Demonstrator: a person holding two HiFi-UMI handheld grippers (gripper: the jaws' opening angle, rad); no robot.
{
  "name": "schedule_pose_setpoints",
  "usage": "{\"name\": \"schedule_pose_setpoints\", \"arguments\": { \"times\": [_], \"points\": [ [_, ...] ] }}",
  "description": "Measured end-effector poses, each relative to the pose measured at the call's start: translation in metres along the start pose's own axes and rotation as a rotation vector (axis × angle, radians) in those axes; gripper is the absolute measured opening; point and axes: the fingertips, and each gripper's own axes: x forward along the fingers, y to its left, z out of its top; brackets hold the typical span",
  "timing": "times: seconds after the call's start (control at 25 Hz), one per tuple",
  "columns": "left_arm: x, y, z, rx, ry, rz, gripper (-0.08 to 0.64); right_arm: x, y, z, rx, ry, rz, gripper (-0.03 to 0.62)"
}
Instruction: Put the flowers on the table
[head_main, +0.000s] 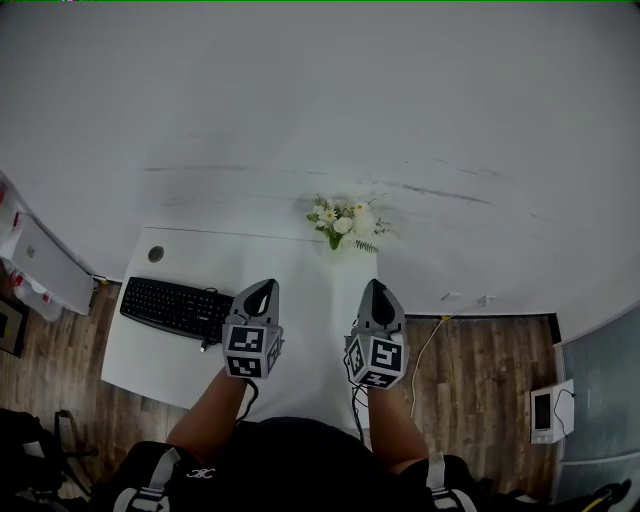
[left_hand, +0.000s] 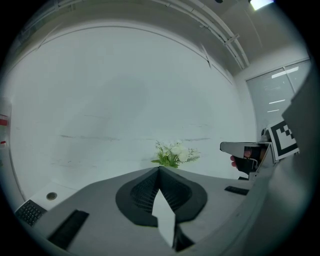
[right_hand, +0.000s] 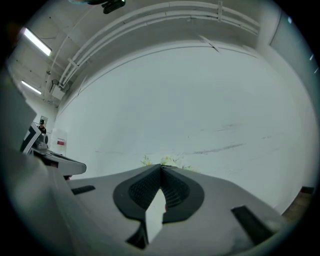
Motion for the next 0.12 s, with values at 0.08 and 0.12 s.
{"name": "schedule_pose_setpoints", "arguments": {
  "times": [0.08,0.12],
  "points": [
    [0.0007,-0.0008,-0.0015,0.001,0.003,-0.002,0.005,0.0007,0.0001,-0.0015,0.001,0.003,0.002,0.000],
    [0.0009,-0.0011,-0.0022,0.002,0.004,-0.002,0.005,0.0009,0.0001,-0.0024,0.000,0.005,0.004,0.000]
  ]
}}
